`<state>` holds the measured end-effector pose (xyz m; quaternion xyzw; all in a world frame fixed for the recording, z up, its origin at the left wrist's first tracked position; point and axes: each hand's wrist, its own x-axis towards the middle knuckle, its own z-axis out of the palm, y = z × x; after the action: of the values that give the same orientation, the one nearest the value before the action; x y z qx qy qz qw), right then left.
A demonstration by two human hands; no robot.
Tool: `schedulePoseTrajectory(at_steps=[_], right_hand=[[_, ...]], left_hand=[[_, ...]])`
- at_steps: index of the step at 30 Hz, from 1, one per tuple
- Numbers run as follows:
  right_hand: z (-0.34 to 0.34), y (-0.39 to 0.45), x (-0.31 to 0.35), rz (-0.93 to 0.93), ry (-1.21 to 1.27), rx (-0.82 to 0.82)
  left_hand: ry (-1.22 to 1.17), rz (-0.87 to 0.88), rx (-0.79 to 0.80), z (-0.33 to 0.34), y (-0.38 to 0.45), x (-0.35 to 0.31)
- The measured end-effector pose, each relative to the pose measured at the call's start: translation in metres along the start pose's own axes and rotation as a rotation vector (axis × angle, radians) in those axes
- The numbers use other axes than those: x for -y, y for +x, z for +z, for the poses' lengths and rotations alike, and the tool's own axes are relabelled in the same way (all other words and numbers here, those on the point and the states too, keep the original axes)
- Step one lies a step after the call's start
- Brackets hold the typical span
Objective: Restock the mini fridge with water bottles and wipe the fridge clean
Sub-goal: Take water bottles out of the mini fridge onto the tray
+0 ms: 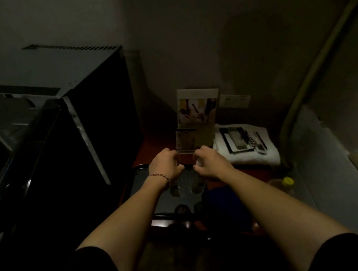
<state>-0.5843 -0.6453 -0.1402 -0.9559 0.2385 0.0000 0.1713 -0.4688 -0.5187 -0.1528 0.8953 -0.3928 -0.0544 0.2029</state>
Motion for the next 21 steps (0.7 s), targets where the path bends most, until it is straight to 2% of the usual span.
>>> schedulePoseTrajectory(at_steps=[9, 16, 21], right_hand=[[0.025, 0.07, -0.041, -0.036, -0.039, 0.079], [0.046, 0.109, -0.056, -0.007, -0.045, 0.089], [0.07, 0.123, -0.064, 0.057, -0.027, 0.089]], left_hand=[[0.052, -0.026, 0.019, 0.037, 0.059, 0.025], [0.116, 0.106, 0.139, 0.07, 0.102, 0.036], [0.105, 0.169, 0.17, 0.091, 0.121, 0.043]])
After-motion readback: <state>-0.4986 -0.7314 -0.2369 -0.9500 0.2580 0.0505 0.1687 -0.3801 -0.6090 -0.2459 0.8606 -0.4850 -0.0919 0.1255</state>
